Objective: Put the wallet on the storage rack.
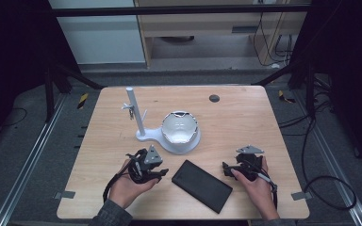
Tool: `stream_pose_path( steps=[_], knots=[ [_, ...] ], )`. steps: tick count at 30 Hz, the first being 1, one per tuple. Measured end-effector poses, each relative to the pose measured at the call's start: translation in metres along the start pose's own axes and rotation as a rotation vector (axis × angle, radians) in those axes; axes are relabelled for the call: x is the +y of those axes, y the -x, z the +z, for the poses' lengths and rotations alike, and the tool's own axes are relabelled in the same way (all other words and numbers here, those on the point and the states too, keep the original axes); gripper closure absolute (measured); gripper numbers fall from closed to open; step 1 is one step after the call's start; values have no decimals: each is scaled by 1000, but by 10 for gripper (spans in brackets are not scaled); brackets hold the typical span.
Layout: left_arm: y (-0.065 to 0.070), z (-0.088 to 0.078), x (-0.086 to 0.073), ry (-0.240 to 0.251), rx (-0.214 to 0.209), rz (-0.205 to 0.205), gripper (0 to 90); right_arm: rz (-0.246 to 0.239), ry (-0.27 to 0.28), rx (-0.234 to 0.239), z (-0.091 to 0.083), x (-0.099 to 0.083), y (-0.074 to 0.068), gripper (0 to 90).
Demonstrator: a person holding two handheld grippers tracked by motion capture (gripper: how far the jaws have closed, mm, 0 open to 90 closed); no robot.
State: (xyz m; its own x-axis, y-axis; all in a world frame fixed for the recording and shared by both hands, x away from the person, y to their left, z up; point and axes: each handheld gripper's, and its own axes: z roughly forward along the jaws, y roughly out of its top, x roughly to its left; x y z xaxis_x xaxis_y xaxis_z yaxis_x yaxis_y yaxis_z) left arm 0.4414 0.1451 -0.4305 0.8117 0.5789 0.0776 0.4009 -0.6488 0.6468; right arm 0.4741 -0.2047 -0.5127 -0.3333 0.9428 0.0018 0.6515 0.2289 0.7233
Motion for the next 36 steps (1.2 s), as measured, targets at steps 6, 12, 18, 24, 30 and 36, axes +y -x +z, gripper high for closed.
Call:
stream_pose_path(
  steps=[6, 12, 18, 24, 30, 36],
  knots=[
    [6, 11, -8, -76, -29, 14, 815, -2, -1, -3, 0, 0, 0, 4],
    [7, 18, -11, -146, -39, 33, 895, -2, -1, -3, 0, 0, 0, 4],
    [9, 28, -12, -170, -53, 44, 899, -1, -1, -3, 0, 0, 0, 4],
    [13, 37, -13, -198, -67, 56, 899, -3, 1, -4, 0, -1, 0, 5],
    [13, 42, -12, -199, -74, 55, 899, -3, 0, -4, 0, -1, 0, 5],
    [14, 44, -12, -197, -82, 57, 898, -3, 0, -4, 0, -1, 0, 5]
  ],
)
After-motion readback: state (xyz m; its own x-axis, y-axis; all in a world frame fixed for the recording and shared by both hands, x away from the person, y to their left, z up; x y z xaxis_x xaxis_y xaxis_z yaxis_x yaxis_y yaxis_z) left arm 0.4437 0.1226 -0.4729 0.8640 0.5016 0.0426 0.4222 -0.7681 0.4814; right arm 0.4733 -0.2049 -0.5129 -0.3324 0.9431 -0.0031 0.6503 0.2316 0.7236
